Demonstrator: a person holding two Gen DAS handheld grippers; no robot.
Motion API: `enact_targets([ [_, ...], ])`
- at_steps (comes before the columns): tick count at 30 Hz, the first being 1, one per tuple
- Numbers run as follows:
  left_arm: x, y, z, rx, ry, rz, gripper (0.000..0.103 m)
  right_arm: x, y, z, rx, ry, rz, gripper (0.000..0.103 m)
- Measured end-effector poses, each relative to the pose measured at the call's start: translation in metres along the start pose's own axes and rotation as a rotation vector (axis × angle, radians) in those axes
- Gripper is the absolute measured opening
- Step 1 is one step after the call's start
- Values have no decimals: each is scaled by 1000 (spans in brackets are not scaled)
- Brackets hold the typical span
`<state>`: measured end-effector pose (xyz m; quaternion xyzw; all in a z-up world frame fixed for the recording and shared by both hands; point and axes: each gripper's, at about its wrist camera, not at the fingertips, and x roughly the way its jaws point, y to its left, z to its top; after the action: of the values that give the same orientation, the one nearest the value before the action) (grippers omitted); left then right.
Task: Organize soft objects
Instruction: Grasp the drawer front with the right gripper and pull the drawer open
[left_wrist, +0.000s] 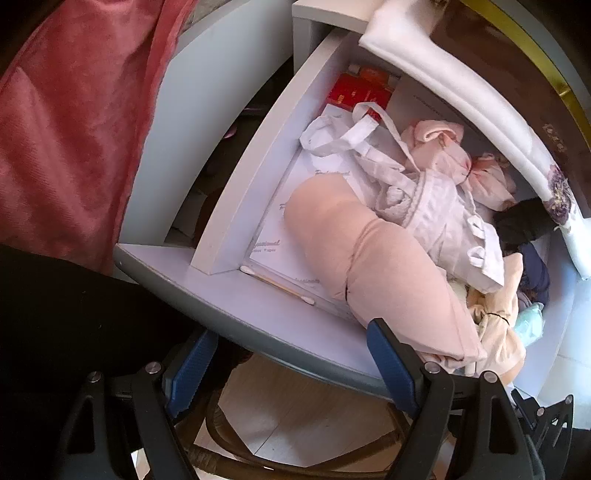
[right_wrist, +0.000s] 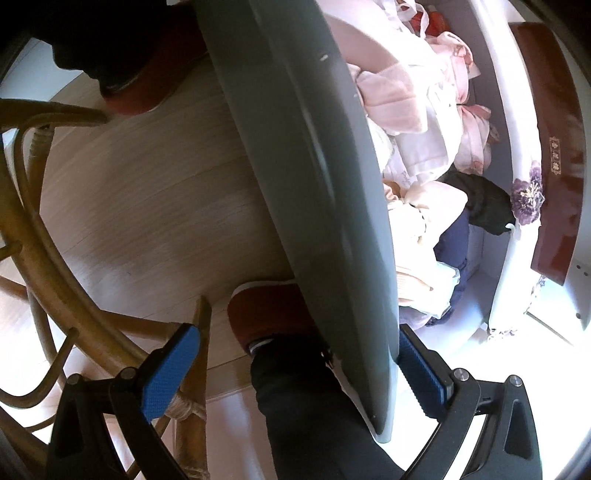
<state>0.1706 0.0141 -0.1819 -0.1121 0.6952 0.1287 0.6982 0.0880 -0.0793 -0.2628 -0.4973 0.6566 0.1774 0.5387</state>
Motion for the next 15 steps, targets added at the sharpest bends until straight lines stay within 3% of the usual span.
enact_targets([
  [8,-30,-15,-5,14,-17,-8,85,24,6,-18,29,-21,17,103],
  [15,-65,-32,-12,79,-70,-34,84,26,-12,-24,134,-74,133,103],
])
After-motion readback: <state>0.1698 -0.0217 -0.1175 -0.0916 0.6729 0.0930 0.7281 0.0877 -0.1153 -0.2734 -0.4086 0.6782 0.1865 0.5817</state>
